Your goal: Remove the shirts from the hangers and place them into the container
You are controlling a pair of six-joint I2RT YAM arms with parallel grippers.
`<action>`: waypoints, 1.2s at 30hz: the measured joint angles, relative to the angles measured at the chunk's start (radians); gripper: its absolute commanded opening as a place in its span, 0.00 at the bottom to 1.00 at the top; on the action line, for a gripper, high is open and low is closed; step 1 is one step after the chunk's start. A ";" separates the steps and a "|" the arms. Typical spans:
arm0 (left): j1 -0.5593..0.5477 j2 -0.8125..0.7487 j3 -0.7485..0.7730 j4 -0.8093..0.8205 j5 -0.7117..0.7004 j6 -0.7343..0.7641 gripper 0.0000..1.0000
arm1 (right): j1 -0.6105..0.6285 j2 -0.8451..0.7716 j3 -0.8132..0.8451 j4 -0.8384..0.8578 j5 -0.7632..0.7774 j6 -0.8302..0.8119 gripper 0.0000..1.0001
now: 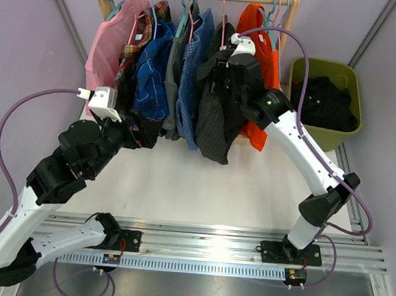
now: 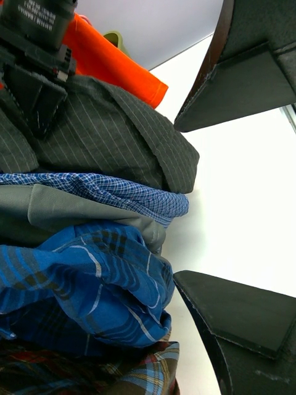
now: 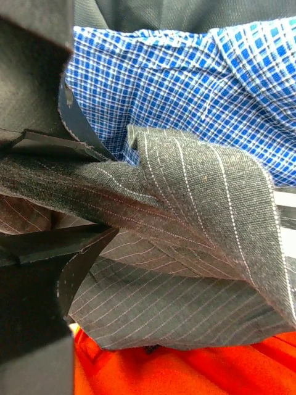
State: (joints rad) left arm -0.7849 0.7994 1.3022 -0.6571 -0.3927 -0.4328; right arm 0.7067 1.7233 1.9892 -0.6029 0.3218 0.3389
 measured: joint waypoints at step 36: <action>0.000 -0.019 -0.037 0.023 -0.006 -0.013 0.99 | -0.008 -0.172 -0.020 0.061 0.016 -0.209 0.00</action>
State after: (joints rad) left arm -0.7849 0.7807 1.2648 -0.6338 -0.3988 -0.4458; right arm 0.6991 1.5509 1.9690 -0.5419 0.3374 0.1299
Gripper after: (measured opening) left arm 0.987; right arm 0.455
